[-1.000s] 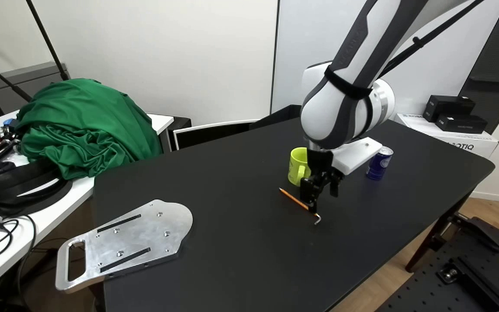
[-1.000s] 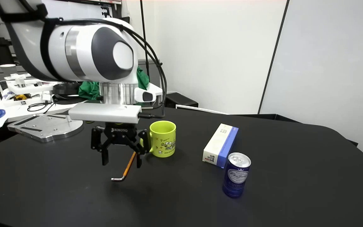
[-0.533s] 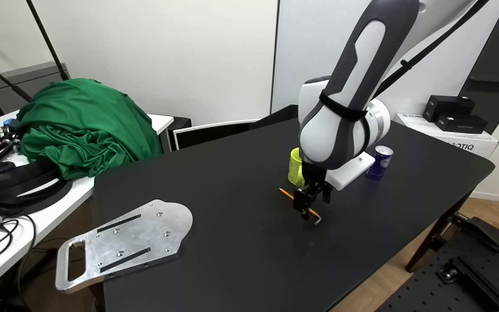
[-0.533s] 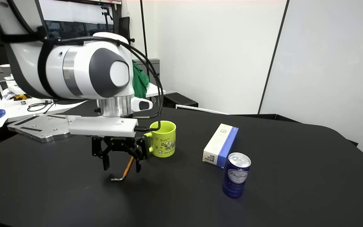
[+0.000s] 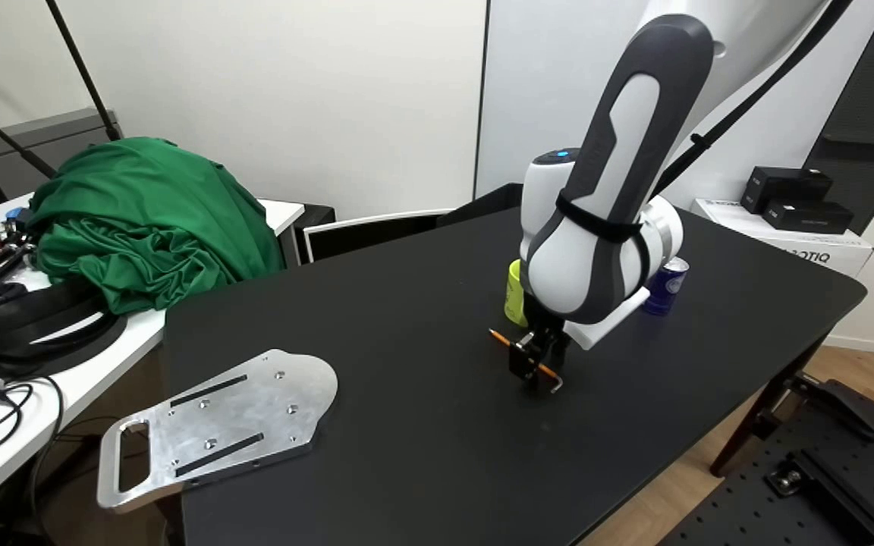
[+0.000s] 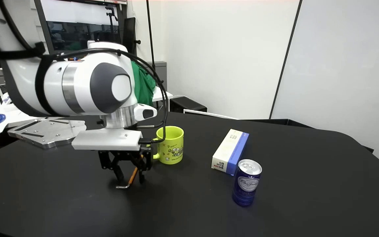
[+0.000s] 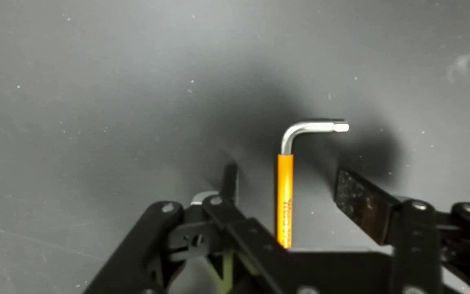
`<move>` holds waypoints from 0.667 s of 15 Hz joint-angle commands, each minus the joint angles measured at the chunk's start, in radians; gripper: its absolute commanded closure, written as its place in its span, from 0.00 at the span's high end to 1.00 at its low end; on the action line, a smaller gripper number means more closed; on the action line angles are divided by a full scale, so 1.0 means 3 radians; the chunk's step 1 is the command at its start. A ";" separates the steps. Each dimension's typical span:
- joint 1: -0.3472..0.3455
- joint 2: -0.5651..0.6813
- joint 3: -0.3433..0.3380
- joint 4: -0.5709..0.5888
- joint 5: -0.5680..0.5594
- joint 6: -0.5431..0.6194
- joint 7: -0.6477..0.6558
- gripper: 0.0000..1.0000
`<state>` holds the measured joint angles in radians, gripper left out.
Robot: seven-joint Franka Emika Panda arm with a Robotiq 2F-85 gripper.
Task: Place the orange tool in the mug
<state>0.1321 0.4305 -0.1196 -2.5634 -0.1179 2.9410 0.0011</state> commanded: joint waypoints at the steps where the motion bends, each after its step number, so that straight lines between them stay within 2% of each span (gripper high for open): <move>1: 0.0141 0.0042 -0.0138 -0.0017 -0.0081 0.0108 0.0186 0.34; 4: 0.0144 0.0009 -0.0163 -0.0011 -0.0043 0.0055 0.0191 0.12; 6: 0.0129 -0.0019 -0.0165 -0.0009 -0.0030 0.0005 0.0202 0.01; 10: -0.0191 -0.0198 0.0164 -0.0004 0.0249 -0.0413 0.0072 0.04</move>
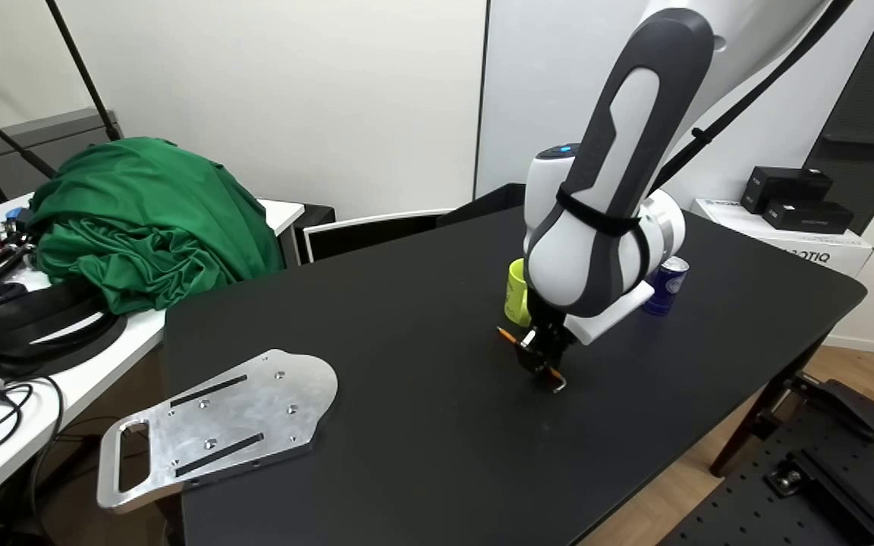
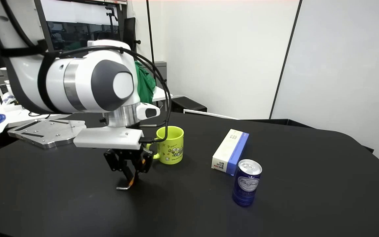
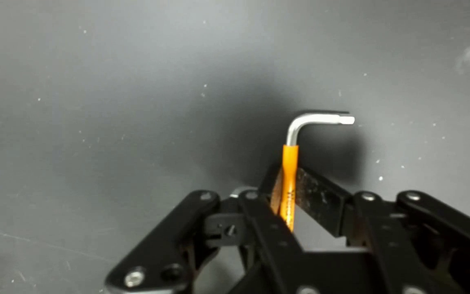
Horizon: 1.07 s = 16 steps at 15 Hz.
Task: Place the orange tool in the mug
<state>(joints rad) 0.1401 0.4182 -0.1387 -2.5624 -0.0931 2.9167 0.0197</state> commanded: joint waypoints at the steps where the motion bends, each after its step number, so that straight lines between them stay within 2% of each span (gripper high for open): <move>1: -0.0344 -0.0203 0.0360 0.0018 0.0285 -0.0518 -0.0075 0.04; 2: -0.0529 -0.0252 0.0546 0.0075 0.0484 -0.0774 -0.0220 0.04; 4: -0.0630 -0.0312 0.0615 0.0197 0.0736 -0.1196 -0.0294 0.04; 9: -0.0658 -0.0465 0.0477 0.0396 0.0777 -0.1789 -0.0178 0.04; 13: -0.0836 -0.0512 0.0458 0.0624 0.1245 -0.2308 -0.0248 0.04; 16: -0.0956 -0.0462 0.0358 0.0902 0.1442 -0.2937 -0.0234 0.04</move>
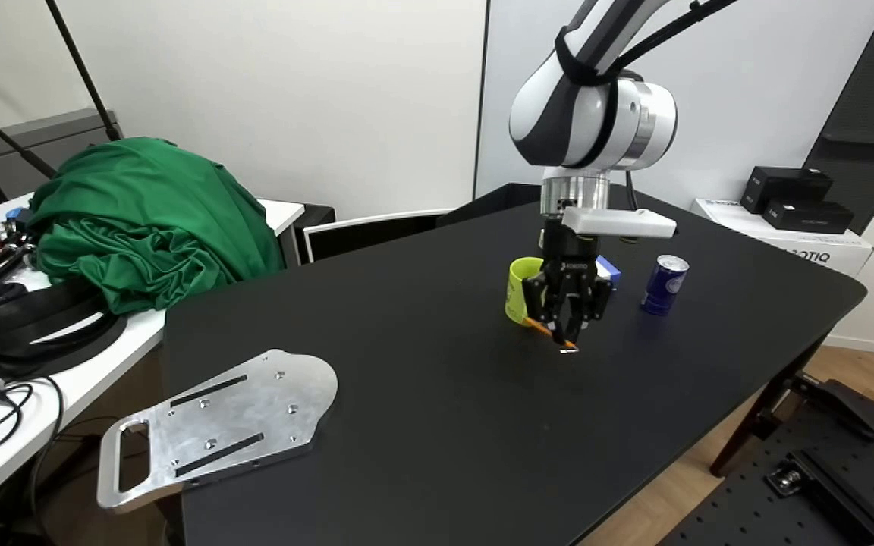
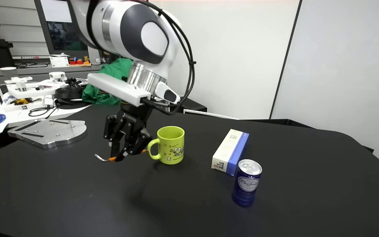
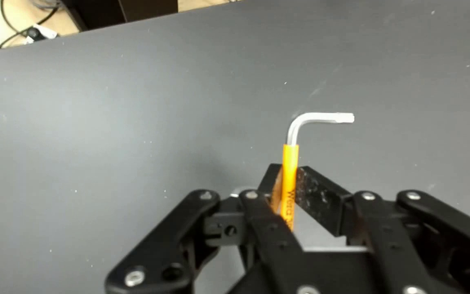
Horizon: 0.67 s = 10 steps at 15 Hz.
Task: Place the orange tool in the mug
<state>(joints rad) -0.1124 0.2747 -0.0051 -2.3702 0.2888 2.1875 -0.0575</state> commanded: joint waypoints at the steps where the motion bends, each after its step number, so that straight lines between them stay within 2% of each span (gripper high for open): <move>1: -0.0144 0.0031 -0.0130 0.0348 0.0201 -0.0675 0.0045 0.04; 4: -0.0255 0.0074 -0.0248 0.0611 0.0355 -0.1141 0.0044 0.04; 10: -0.0430 0.0176 -0.0386 0.1038 0.0823 -0.1827 0.0043 0.04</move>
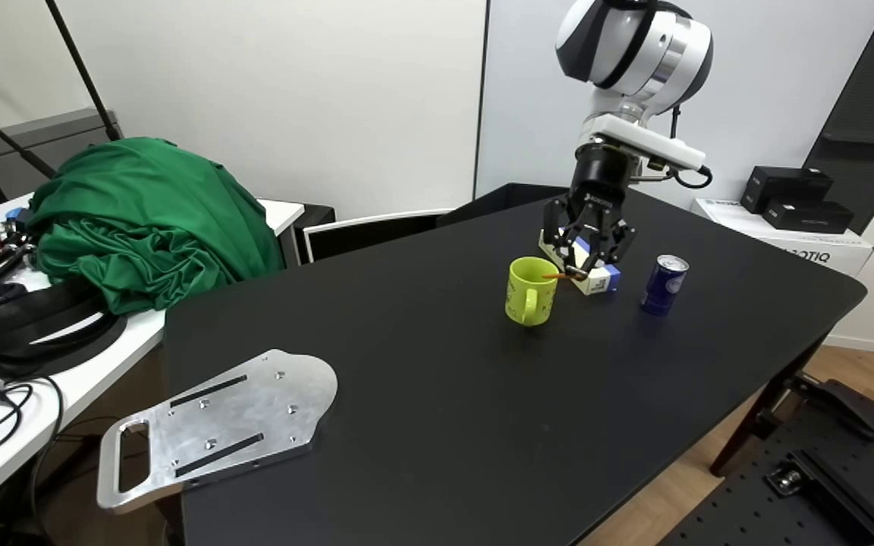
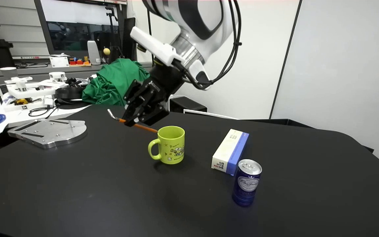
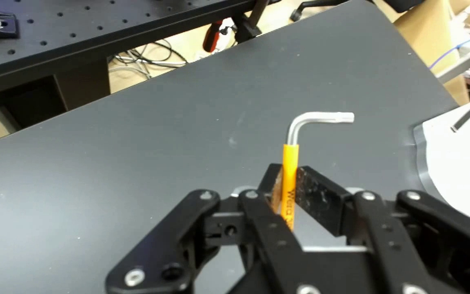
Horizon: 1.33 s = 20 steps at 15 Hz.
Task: Place the orange tool in the mug
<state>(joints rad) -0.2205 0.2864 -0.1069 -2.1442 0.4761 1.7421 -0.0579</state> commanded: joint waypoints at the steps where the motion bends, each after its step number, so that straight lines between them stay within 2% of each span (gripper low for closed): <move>1: -0.0094 0.0167 -0.0067 0.0352 0.0265 -0.0451 0.0055 0.04; 6: -0.0201 0.0311 -0.0183 0.0585 0.0506 -0.0708 0.0065 0.04; 12: -0.0282 0.0599 -0.0255 0.0889 0.0656 -0.0744 0.0123 0.04; 20: -0.0373 0.1035 -0.0231 0.1212 0.0860 -0.0769 0.0147 0.04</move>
<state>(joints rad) -0.3170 0.5398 -0.1804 -1.8456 0.7082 1.5532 -0.0538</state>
